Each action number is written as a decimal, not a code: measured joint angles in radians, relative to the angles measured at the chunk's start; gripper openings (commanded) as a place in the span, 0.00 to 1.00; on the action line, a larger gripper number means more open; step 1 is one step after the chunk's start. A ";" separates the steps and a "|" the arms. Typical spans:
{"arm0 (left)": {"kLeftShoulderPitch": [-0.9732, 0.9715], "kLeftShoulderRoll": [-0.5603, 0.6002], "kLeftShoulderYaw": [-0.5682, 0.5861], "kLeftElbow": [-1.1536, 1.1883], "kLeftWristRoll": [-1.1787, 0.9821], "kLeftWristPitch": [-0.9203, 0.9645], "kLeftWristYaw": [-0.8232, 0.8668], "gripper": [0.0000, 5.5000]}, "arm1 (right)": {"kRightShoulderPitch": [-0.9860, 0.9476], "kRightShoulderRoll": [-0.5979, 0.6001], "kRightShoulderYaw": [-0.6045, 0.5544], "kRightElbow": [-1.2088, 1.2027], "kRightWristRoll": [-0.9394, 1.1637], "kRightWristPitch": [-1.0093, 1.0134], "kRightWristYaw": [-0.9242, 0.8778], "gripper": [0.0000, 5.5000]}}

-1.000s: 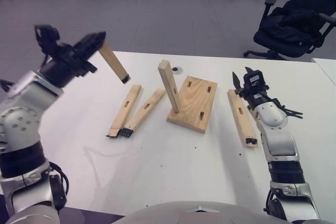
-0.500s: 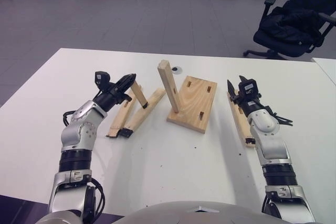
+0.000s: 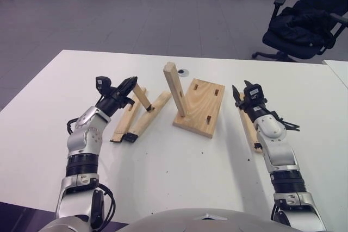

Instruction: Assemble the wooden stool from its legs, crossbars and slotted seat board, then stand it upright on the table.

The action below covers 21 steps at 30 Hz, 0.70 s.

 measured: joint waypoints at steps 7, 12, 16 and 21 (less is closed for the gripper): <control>0.000 -0.009 0.003 -0.034 -0.007 0.035 0.000 0.07 | 0.005 0.000 0.015 0.001 -0.023 -0.017 -0.003 0.41; 0.001 -0.013 -0.007 -0.006 0.029 0.017 -0.001 0.07 | 0.007 0.002 0.015 0.001 -0.024 -0.018 -0.004 0.41; 0.001 -0.013 -0.011 0.011 0.052 -0.027 -0.002 0.07 | 0.007 0.006 0.015 0.003 -0.025 -0.018 -0.005 0.41; 0.020 -0.013 -0.056 -0.010 0.107 -0.093 -0.001 0.07 | 0.007 0.006 0.026 0.004 -0.033 -0.020 -0.008 0.41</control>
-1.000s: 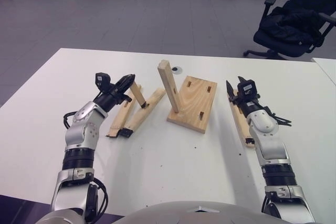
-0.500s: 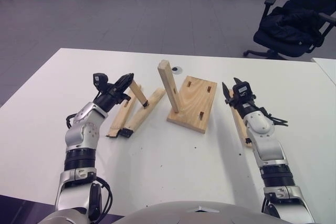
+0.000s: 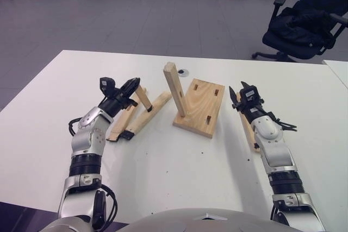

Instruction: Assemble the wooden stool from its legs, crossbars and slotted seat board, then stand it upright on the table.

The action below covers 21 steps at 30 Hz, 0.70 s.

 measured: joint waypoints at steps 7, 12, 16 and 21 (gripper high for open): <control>0.058 0.042 -0.141 -0.026 0.124 -0.156 -0.038 0.07 | 0.006 -0.007 0.010 0.000 -0.013 -0.012 0.000 0.41; 0.045 0.061 -0.190 0.054 0.129 -0.299 -0.070 0.07 | 0.015 -0.009 0.011 0.000 -0.030 -0.016 0.003 0.41; 0.027 0.074 -0.221 0.076 0.135 -0.325 -0.062 0.07 | 0.015 -0.009 0.014 0.000 -0.037 -0.020 0.004 0.41; 0.012 0.074 -0.223 0.041 0.160 -0.273 -0.018 0.15 | 0.015 -0.009 0.016 0.007 -0.040 -0.044 0.001 0.41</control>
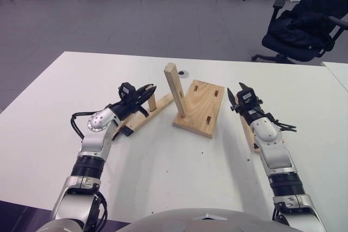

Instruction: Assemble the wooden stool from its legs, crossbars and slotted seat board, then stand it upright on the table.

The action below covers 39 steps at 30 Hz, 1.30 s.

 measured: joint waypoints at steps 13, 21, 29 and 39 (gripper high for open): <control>0.054 0.091 -0.007 -0.005 0.093 0.229 -0.035 0.53 | -0.031 0.001 0.004 0.030 -0.024 -0.040 -0.032 0.41; 0.036 0.151 -0.064 -0.029 0.129 0.464 -0.107 0.64 | -0.031 0.003 0.008 0.033 -0.032 -0.042 -0.033 0.41; 0.002 0.155 -0.096 -0.041 0.198 0.518 -0.087 0.44 | -0.031 0.005 0.023 0.034 -0.038 -0.042 -0.035 0.41; -0.014 0.108 0.025 -0.165 0.113 0.613 -0.018 0.38 | -0.118 0.064 -0.125 -0.056 0.409 0.266 0.111 0.41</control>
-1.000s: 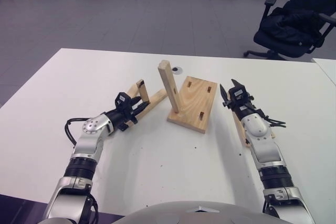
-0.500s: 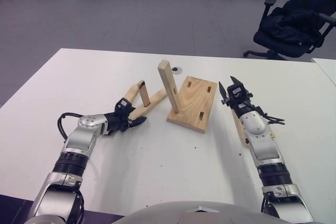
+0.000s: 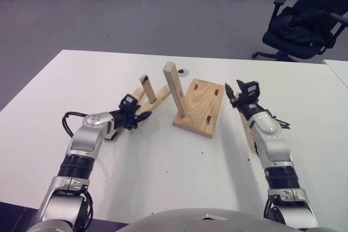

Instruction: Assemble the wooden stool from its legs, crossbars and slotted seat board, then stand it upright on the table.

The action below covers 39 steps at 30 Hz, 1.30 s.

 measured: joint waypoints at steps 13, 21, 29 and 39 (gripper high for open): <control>-0.334 -0.031 0.086 -0.140 -0.154 -0.056 -0.053 0.38 | -0.609 0.209 -0.268 0.095 0.862 0.526 -0.282 0.65; -0.338 -0.024 0.041 -0.172 -0.151 -0.082 -0.117 0.38 | -0.624 0.225 -0.289 0.135 0.928 0.525 -0.321 0.60; -0.338 -0.014 0.021 -0.163 -0.132 -0.136 -0.138 0.38 | -0.624 0.225 -0.276 0.141 0.928 0.523 -0.335 0.35; -0.367 -0.016 0.012 -0.102 -0.089 -0.181 -0.133 0.46 | -0.624 0.244 -0.286 0.133 0.925 0.466 -0.377 0.19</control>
